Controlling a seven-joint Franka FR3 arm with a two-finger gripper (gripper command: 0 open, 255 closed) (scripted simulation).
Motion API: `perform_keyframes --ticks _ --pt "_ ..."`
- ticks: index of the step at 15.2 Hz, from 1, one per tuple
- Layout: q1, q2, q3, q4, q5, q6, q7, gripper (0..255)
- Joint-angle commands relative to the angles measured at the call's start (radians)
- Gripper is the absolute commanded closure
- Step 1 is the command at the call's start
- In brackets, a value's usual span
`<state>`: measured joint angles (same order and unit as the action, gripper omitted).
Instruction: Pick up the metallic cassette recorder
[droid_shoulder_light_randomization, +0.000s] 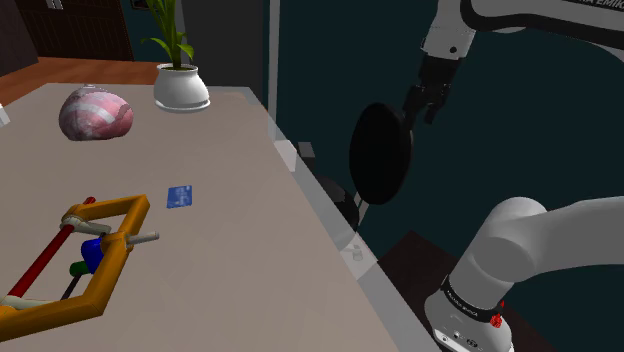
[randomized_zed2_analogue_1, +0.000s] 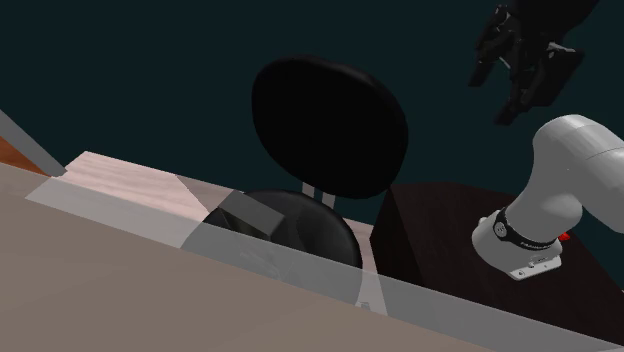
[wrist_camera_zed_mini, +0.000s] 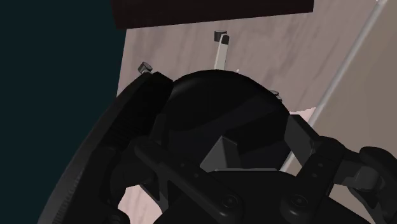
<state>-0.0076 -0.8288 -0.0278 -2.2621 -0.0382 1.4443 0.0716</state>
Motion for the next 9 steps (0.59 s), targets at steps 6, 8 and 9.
perform_keyframes --ticks 6,8,9 --pt "-0.004 0.123 0.03 -0.028 0.022 0.158 0.068 0" --pt "-0.006 0.18 0.042 -0.028 0.029 0.218 0.094 0" --pt "-0.007 0.21 0.047 -0.027 0.031 0.248 0.107 0"
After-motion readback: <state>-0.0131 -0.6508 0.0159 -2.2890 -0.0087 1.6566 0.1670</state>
